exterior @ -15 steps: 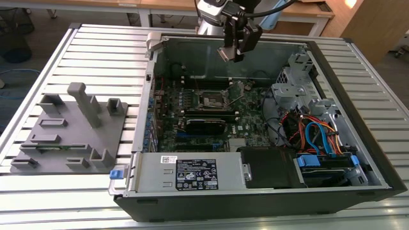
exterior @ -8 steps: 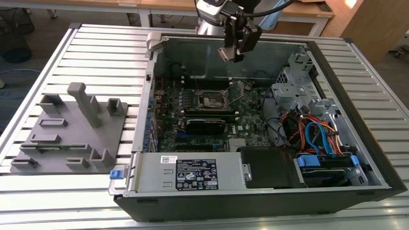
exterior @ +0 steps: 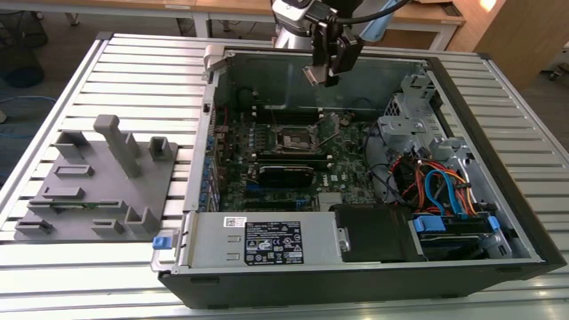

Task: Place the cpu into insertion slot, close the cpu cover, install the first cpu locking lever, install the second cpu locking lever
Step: 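Place the cpu into insertion slot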

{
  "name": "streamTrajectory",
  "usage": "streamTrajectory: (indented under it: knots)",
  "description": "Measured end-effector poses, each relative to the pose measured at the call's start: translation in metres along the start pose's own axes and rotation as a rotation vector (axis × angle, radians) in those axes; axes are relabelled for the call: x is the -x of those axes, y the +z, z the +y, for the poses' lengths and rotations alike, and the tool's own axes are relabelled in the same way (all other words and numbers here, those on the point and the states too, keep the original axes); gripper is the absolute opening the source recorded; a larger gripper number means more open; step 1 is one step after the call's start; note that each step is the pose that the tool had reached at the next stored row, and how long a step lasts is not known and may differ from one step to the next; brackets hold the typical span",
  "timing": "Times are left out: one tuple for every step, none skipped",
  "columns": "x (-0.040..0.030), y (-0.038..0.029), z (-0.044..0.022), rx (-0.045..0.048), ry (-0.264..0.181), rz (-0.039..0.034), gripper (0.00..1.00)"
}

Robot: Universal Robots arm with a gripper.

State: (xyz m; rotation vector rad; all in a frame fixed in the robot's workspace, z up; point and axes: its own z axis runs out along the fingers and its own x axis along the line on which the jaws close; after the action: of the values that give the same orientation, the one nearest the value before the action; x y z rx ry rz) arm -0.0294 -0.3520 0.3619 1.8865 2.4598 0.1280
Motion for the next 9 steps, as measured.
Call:
streamTrajectory:
  knots:
    - [0.0000,0.0000,0.0000,0.0001,0.001,-0.0001,0.54]
    - [0.0000,0.0001,0.0000,0.0001,0.004,-0.0003,0.54]
    - [0.0000,0.0001,-0.0001,0.0002,0.007,-0.0006,0.54]
    - [0.0000,0.0001,-0.0001,0.0002,0.010,-0.0008,0.54]
    - [0.0000,0.0001,-0.0001,0.0003,0.014,-0.0012,0.54]
    - [0.0000,0.0001,-0.0002,0.0004,0.018,-0.0015,0.54]
    - [0.0000,0.0001,-0.0002,0.0005,0.022,-0.0019,0.54]
    - [0.0000,0.0001,-0.0002,0.0005,0.027,-0.0024,0.54]
    - [0.0000,0.0002,-0.0002,0.0007,0.032,-0.0027,0.54]
